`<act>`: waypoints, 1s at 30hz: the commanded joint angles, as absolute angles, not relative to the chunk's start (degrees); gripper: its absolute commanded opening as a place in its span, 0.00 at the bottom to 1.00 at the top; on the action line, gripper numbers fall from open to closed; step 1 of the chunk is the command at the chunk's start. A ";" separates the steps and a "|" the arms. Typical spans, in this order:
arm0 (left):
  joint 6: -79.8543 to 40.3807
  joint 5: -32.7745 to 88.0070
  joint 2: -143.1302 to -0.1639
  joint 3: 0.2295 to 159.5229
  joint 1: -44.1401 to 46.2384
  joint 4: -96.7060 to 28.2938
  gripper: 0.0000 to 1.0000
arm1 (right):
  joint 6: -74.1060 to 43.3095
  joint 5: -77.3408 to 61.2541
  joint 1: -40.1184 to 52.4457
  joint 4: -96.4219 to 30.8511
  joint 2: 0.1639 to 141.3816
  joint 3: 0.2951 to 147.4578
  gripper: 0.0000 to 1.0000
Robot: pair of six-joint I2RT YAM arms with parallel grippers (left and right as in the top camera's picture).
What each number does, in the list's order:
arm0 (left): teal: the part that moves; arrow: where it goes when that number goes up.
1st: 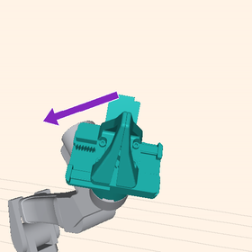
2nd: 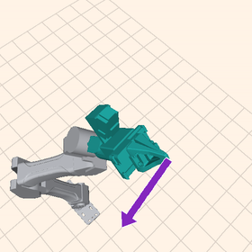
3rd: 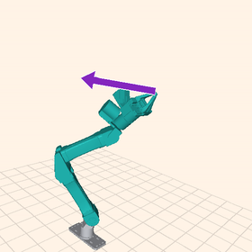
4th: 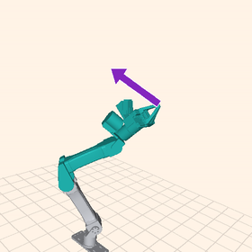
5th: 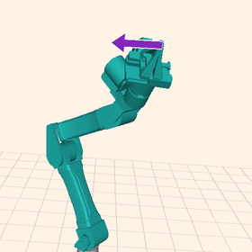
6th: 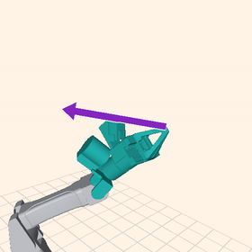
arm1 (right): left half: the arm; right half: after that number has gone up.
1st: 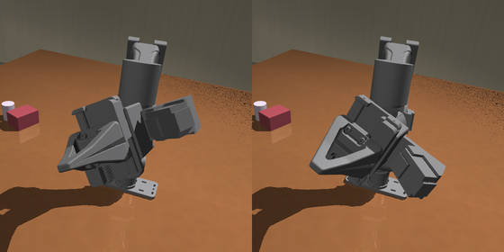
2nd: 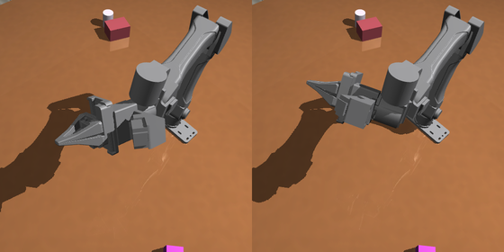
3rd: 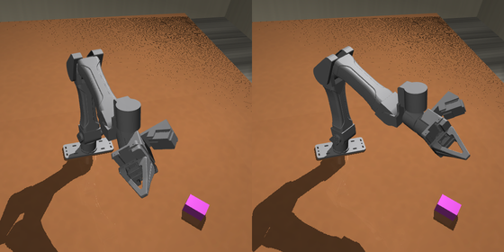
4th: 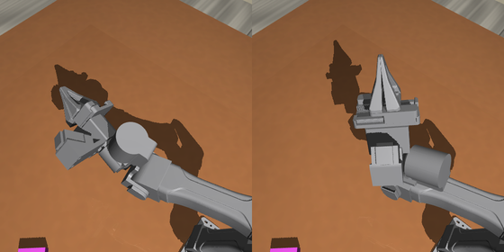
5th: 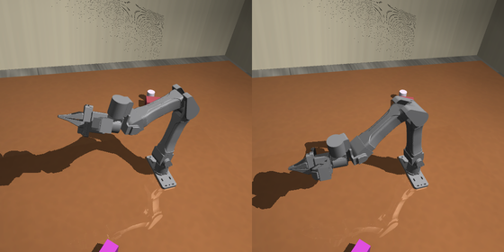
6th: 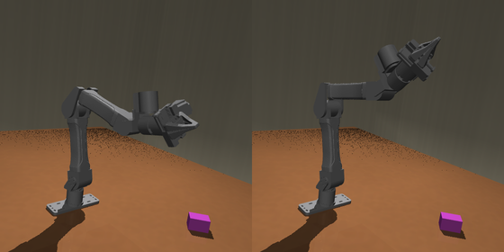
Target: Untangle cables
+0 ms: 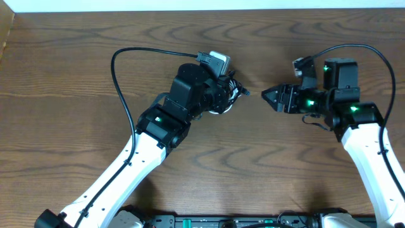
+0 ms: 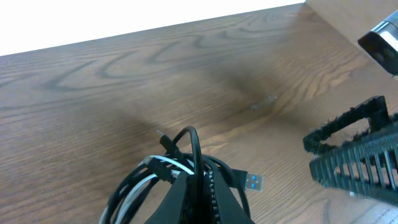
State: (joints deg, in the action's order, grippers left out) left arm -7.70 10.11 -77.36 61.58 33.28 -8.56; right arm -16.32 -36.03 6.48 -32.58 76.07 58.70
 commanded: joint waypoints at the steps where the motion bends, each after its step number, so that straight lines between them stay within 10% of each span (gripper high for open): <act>1: -8.25 9.58 -77.14 62.19 33.36 -7.84 0.08 | -15.84 -37.04 9.06 -31.92 76.36 58.37 0.67; 26: -13.89 9.58 -77.14 62.19 33.36 -5.50 0.07 | -27.46 -29.69 24.21 -18.35 89.14 58.37 0.61; 30: -13.85 9.54 -77.14 62.19 33.34 -5.52 0.08 | -29.28 -28.93 25.98 -13.85 92.31 58.37 0.01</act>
